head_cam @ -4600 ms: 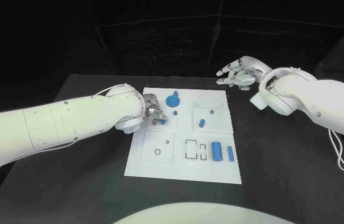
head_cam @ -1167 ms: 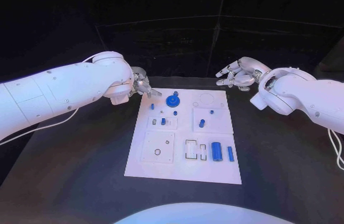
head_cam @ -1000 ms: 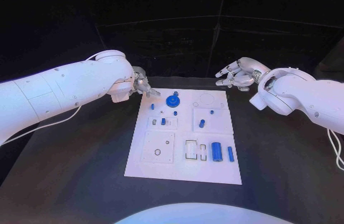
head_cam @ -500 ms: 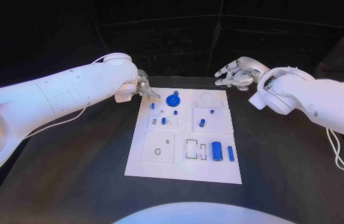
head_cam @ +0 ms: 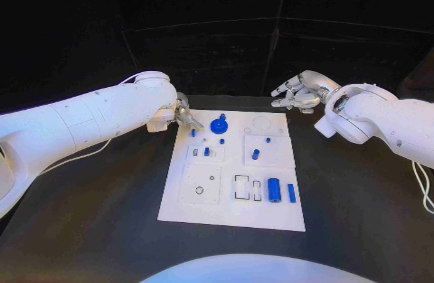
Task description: Assemble the parts on the task board
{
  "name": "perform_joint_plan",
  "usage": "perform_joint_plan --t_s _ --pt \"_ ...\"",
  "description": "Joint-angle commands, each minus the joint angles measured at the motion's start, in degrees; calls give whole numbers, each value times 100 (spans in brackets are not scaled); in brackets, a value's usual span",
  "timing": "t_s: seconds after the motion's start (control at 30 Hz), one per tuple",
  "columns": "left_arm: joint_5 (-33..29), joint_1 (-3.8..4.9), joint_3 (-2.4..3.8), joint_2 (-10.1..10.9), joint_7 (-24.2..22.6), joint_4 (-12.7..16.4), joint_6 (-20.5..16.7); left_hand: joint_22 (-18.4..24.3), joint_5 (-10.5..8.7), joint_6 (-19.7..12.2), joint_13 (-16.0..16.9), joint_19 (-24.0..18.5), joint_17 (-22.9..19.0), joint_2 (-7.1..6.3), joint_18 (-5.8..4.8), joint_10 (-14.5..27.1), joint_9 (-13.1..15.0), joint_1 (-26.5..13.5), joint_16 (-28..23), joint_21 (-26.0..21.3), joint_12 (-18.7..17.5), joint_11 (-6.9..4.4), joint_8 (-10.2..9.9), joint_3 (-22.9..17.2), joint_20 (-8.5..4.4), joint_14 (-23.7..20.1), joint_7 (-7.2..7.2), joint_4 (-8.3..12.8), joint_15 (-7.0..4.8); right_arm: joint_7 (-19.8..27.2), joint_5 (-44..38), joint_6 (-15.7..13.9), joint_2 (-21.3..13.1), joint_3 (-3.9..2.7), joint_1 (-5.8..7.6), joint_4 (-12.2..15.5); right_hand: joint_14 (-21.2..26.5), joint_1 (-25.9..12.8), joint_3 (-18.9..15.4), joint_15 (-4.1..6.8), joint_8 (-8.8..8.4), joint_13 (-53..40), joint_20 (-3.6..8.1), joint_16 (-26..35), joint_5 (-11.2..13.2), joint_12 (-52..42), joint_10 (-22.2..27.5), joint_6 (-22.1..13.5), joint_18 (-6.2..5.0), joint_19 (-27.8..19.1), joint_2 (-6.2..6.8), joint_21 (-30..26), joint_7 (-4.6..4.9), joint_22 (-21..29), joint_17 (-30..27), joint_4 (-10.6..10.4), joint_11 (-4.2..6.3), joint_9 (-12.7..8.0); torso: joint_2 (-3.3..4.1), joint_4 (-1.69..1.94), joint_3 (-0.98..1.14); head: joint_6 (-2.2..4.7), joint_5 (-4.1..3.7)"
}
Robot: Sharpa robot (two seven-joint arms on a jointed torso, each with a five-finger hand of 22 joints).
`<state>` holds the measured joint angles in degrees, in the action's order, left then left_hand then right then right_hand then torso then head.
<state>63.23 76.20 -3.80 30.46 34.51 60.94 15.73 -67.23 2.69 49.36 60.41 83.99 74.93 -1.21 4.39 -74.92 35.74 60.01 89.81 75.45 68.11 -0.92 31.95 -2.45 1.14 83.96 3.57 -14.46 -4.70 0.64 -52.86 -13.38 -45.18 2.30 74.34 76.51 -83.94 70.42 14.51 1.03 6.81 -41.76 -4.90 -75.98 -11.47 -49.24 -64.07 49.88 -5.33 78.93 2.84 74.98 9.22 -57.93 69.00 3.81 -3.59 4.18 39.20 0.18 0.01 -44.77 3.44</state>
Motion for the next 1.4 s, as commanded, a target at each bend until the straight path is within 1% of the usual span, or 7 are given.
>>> perform_joint_plan --t_s 0.03,0.97,1.07,1.17,1.23,1.33,1.4 --pt "75 3 -3 -11 -60 -4 152 -8 13 47 1 23 1507 7 -18 11 -15 79 19 6 -2 37 -26 45 58 604 17 4 38 23 -37 47 0 -4 11 5 -160 -16 -30 -9 24 6 -4 19 -33 17 40 -3 -37 -55 -34 -16 -6 7 -6 -14 -18 3 -4 4 4 -3 -5" --pt "76 -13 -5 11 -81 110 142 -40 13 201 -6 22 1507 157 -19 13 -39 454 19 17 12 3 84 111 44 604 -26 226 14 20 -45 52 28 -4 11 -30 -160 -16 -30 -9 24 6 -4 19 -33 17 40 -3 -37 -55 -34 -16 -6 7 -6 -14 -18 3 0 3 1 -18 0" --pt "76 -14 -5 13 -93 110 85 -37 14 203 -10 20 1507 271 -18 14 -32 570 19 12 11 -7 109 51 37 604 -35 291 6 20 -45 53 32 -4 11 -36 -160 -16 -30 -9 24 6 -4 19 -33 17 40 -3 -37 -55 -34 -16 -6 7 -6 -14 -18 3 -3 2 1 -17 -1" --pt "76 -16 -6 17 -114 110 12 -33 14 197 -12 18 1507 478 -16 14 -25 793 19 7 10 -30 131 -121 27 604 -59 410 -10 20 -45 53 35 -4 11 -42 -160 -16 -30 -9 24 6 -4 19 -33 17 40 -3 -37 -55 -34 -16 -6 7 -6 -14 -18 3 -2 4 1 -12 -2" --pt "76 -17 -6 20 -133 111 -36 -23 17 164 -17 15 1507 630 -13 21 -21 1067 19 -1 2 -63 135 -329 10 604 -96 581 -35 20 -45 53 37 -4 11 -45 -160 -16 -30 -9 24 6 -4 19 -33 17 40 -3 -37 -55 -34 -16 -6 7 -6 -14 -18 3 0 4 0 -15 0" --pt "76 -19 -6 24 -178 112 -128 -13 17 94 -33 12 1507 771 -11 44 -26 1391 19 -12 -24 -93 122 -645 -18 604 -123 810 -64 19 -45 53 38 -4 11 -49 -160 -16 -30 -9 24 6 -4 19 -33 17 40 -3 -37 -55 -34 -16 -6 7 -6 -14 -18 3 0 1 3 -24 4" --pt "76 -21 -6 25 -211 114 -179 -10 16 46 -48 10 1507 809 -11 63 -29 1565 19 -17 -48 -98 113 -878 -31 604 -124 963 -73 17 -45 53 36 -4 11 -50 -160 -16 -30 -9 24 6 -4 19 -33 17 40 -3 -37 -55 -34 -16 -6 7 -6 -14 -18 3 0 2 3 -23 4"
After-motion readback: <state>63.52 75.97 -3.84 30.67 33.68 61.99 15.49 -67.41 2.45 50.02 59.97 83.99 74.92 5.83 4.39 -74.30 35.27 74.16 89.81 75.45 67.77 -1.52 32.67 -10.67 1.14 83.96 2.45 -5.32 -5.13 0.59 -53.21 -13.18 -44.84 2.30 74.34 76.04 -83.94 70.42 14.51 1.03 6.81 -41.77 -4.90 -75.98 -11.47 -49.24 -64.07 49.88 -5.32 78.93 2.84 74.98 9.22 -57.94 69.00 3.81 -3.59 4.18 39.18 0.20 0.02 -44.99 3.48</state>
